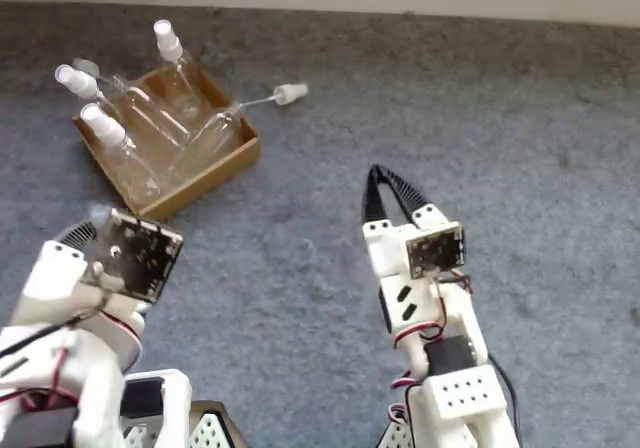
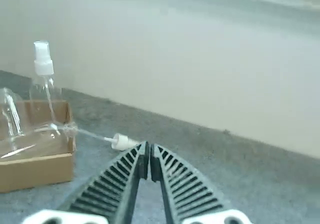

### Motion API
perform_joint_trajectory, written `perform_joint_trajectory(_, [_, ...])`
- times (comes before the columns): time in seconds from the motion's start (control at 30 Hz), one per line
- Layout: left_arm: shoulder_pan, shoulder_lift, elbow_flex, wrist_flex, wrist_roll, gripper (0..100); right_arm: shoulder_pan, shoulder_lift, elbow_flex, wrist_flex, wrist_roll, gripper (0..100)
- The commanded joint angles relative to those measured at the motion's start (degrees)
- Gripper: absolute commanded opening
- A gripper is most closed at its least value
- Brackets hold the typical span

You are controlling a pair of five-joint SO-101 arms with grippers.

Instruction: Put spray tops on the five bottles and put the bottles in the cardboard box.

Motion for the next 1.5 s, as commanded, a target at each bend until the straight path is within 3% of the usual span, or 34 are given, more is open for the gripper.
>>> perform_joint_trajectory(0.0, [0.66, -8.84, 13.05, -7.21, 0.0, 0, 0.48, -15.08, -6.73, 15.69, 8.35, 0.4])
perform_joint_trajectory(0.17, [7.52, -16.57, 21.85, -10.02, 0.0, 0, 0.84, -28.88, -10.24, 25.8, 9.23, 0.4])
perform_joint_trajectory(0.37, [11.12, -25.98, 25.27, -9.67, 8.09, 0, 0.92, -27.74, -19.03, 35.82, 8.97, 0.4])
perform_joint_trajectory(0.57, [11.12, -26.95, 26.07, -9.67, 8.44, 0, 0.92, -27.82, -23.78, 40.84, 9.14, 0.4])
perform_joint_trajectory(0.8, [11.03, -26.95, 32.22, -10.73, 8.18, 0, 11.03, -27.82, -17.19, 45.41, 8.88, 0.4])
perform_joint_trajectory(0.93, [9.8, -26.95, 44.18, -18.73, 8.09, 0, 15.08, -27.82, -11.65, 45.49, 8.88, 0.4])
perform_joint_trajectory(1.13, [3.47, -26.95, 56.75, -31.03, 8.44, 0, 17.54, -27.82, -1.71, 45.49, 9.05, 0.4])
perform_joint_trajectory(1.47, [1.89, -26.86, 60.79, -30.86, 9.49, 0, 17.19, -27.82, 8.13, 45.49, 8.88, 0.4])
